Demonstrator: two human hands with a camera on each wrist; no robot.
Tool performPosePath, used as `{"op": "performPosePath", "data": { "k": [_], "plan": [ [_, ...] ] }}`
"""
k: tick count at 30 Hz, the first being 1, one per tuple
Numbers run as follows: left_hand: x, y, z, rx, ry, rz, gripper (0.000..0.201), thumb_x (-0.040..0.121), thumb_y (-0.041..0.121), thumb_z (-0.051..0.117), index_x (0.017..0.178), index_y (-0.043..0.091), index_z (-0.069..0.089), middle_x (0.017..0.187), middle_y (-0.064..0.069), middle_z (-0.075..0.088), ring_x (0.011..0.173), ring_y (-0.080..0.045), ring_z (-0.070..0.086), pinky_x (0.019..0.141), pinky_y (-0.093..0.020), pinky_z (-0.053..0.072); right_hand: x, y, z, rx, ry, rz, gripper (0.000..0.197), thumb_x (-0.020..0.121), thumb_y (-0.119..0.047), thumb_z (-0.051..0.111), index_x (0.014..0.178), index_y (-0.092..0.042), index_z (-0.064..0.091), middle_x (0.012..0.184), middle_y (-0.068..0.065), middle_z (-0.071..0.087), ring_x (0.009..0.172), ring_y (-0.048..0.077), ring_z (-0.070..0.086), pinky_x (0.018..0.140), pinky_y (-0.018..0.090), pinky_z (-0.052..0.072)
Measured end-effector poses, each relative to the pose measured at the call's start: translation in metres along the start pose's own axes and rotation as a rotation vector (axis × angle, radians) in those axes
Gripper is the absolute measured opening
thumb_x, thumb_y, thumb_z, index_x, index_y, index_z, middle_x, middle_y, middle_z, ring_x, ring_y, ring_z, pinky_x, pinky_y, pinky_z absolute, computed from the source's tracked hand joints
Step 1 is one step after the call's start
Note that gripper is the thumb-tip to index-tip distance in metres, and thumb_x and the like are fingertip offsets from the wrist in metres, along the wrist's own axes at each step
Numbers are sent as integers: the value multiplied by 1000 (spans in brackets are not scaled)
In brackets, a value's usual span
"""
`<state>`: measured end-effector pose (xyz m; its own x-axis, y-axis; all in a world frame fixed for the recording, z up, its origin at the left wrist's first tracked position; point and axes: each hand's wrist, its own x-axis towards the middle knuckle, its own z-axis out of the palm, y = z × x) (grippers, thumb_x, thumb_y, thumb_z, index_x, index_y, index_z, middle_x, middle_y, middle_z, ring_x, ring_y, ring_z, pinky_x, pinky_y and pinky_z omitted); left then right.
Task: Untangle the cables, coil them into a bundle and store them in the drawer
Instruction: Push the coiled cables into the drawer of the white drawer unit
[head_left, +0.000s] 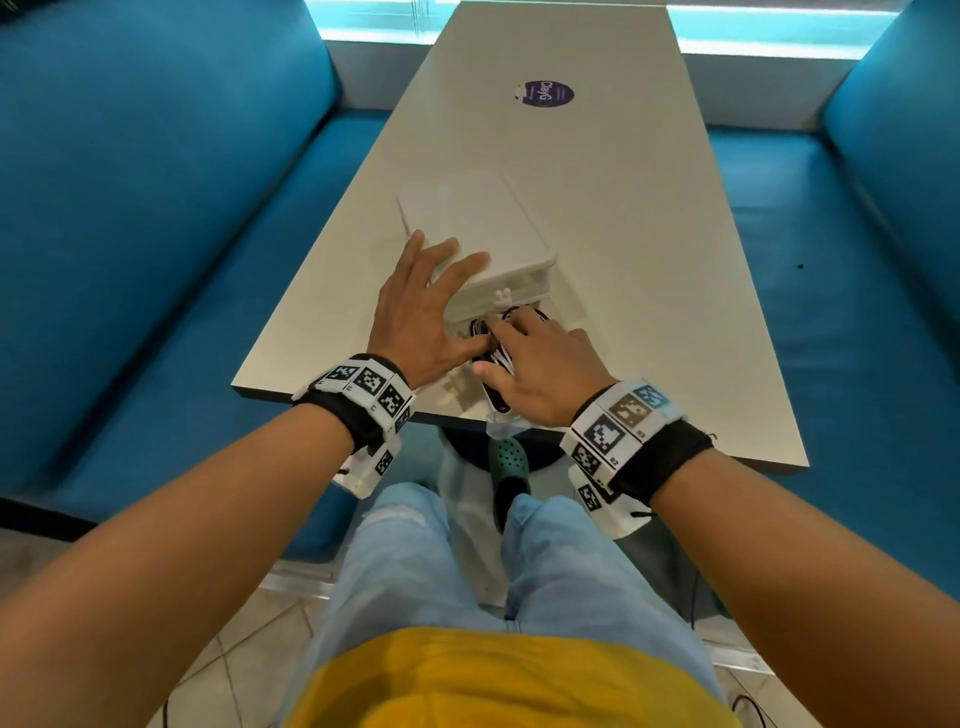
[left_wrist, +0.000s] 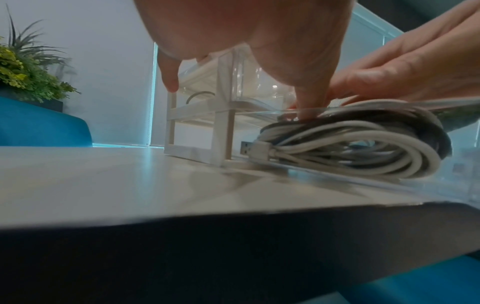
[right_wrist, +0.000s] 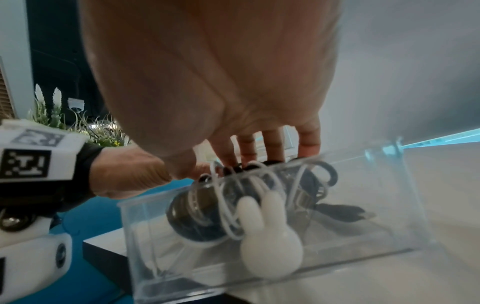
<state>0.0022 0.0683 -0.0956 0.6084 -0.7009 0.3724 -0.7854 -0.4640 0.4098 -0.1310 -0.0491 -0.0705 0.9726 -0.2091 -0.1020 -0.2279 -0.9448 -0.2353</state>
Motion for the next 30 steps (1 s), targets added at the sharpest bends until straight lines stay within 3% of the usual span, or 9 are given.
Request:
{"op": "performPosePath", "data": {
  "k": [3,7,12,17,21,24,27,30],
  "plan": [
    [0,0,-1,-14,-29,7,85,66,71,55,141,35,39,150,-4,32,147,-27,6,106,-57,35,4,-4,0,-54,-9,16,53,96,-57,32,134,-22,43,136,1,40,121,28,45,97,51,38],
    [1,-1,-8,-22,-115,5,90,64,72,52,144,36,34,153,-3,26,148,-26,-1,110,-54,29,7,-4,0,-64,-25,6,53,94,-59,33,133,-24,42,139,1,37,122,28,45,97,51,38],
    [1,0,-7,-4,-94,9,93,62,68,66,143,35,34,152,-4,27,148,-27,1,114,-56,24,-5,9,-7,4,-75,-83,65,92,-58,42,147,-27,27,149,1,32,130,24,42,103,47,38],
    [1,-1,-3,-15,-77,6,93,61,62,70,142,35,36,151,-3,28,148,-26,1,115,-56,22,-29,13,-4,-22,-138,-72,76,96,-55,39,154,-20,5,162,0,6,149,22,7,119,43,17],
    [0,-1,-2,-73,-42,22,89,60,65,64,139,32,41,148,-4,32,147,-27,3,118,-47,16,-22,13,-8,5,-174,-84,73,97,-55,35,154,-18,6,162,0,8,148,20,13,119,39,18],
    [2,-1,-3,-119,-40,20,90,59,66,65,138,30,44,147,-4,33,147,-28,3,119,-47,14,-13,14,-9,52,-222,-55,74,96,-60,29,154,-20,6,162,-1,8,148,17,14,120,38,17],
    [0,0,-7,-122,-103,15,100,55,73,63,142,33,38,152,-3,26,147,-26,-5,118,-53,10,-9,14,-15,59,-305,-35,87,89,-69,38,154,-22,3,162,-2,6,148,17,13,119,37,16],
    [-1,5,-11,-91,-161,-16,109,49,79,61,144,35,31,155,-2,19,147,-23,-11,117,-59,7,-3,11,-23,136,-358,3,97,82,-69,52,154,-21,8,161,1,14,146,20,21,115,37,22]
  ]
}}
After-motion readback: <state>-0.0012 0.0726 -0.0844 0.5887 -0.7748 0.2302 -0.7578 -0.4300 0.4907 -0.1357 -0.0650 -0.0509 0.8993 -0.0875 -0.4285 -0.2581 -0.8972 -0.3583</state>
